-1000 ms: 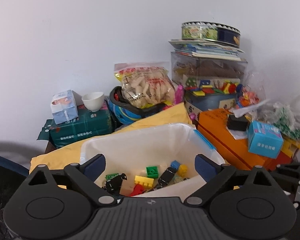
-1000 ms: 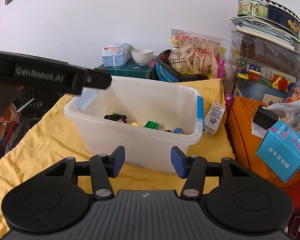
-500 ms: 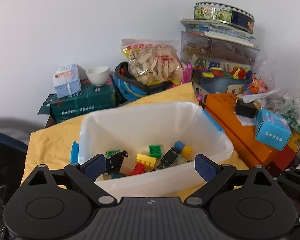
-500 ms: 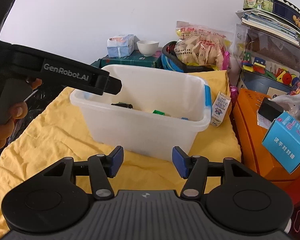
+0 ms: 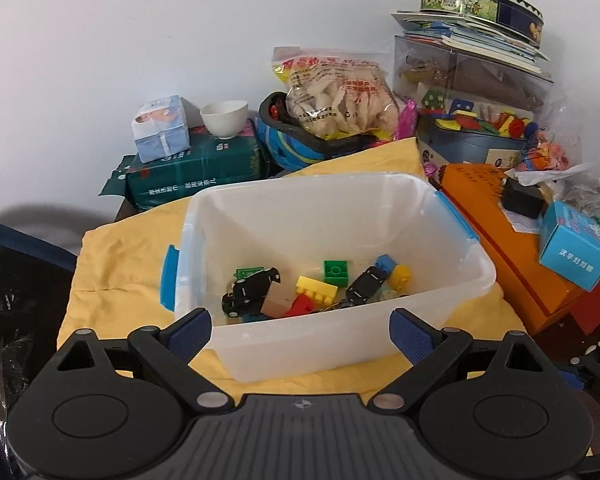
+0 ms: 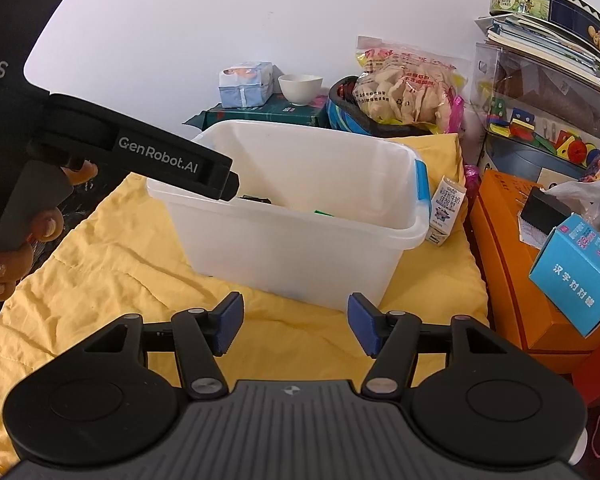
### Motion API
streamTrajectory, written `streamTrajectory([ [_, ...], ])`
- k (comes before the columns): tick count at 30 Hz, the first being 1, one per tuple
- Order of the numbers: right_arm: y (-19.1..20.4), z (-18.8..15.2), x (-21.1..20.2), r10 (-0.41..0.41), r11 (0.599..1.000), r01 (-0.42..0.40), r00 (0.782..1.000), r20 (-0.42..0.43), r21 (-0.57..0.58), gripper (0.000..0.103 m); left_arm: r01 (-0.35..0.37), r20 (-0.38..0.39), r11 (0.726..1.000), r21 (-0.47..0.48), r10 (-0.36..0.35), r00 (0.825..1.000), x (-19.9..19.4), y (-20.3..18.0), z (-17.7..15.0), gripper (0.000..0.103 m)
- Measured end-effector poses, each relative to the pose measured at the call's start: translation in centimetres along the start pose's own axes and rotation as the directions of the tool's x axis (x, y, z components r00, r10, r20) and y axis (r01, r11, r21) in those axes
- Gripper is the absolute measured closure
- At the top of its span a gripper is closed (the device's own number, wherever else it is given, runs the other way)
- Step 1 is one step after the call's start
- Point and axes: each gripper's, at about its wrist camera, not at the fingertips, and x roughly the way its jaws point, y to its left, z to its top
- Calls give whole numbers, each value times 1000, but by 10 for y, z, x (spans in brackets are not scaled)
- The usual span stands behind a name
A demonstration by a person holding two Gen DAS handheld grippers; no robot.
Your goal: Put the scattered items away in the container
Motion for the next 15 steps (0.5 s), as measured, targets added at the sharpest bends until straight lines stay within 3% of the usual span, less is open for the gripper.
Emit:
streamTrajectory([
  [7, 1, 6, -1, -7, 1000, 8, 1000, 14, -6, 39, -21, -3, 1000, 10, 21, 1000, -3, -2, 0, 6],
  [15, -12, 37, 11, -41, 999, 41, 999, 10, 1, 34, -47, -11, 999, 25, 47, 999, -2, -1, 3, 6],
])
